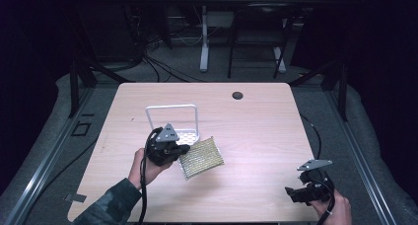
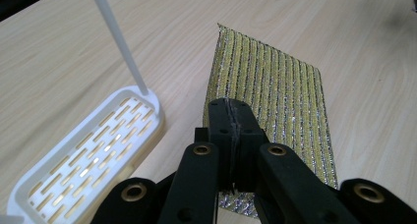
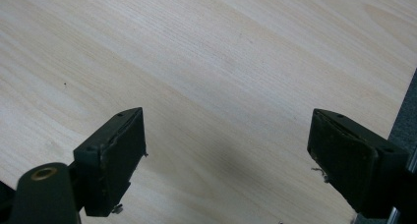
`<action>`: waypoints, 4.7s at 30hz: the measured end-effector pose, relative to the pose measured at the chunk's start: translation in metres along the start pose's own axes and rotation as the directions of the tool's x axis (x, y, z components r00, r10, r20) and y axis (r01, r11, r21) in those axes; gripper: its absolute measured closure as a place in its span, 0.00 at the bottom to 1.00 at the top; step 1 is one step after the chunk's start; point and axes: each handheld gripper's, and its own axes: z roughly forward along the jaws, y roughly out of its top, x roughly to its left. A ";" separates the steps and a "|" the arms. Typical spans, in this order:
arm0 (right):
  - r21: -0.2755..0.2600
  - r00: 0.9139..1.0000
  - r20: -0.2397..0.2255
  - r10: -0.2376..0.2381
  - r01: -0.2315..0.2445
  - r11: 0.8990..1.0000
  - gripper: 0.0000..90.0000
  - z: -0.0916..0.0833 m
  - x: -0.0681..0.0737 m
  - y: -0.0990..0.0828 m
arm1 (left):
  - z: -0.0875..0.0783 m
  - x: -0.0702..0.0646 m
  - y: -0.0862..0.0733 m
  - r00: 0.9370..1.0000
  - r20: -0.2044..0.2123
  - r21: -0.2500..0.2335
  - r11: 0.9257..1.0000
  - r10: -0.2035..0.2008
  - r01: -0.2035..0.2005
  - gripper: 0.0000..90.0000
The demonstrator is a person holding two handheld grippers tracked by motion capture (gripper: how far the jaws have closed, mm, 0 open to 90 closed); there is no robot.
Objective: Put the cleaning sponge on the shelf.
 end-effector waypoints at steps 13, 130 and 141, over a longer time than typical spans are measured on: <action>0.009 1.000 0.009 -0.006 0.006 1.000 0.16 0.001 0.001 0.000 | -0.021 0.016 -0.022 0.997 -0.056 -0.015 0.999 -0.050 0.049 0.99; 0.011 0.999 0.008 -0.037 0.037 0.999 0.16 0.000 0.003 0.003 | 0.018 0.059 -0.042 0.908 -0.349 -0.064 0.973 -0.230 0.222 0.41; 0.013 0.999 0.013 -0.038 0.038 0.999 0.16 0.000 0.005 0.003 | -0.007 0.044 -0.046 0.927 -0.306 -0.078 0.976 -0.218 0.204 0.23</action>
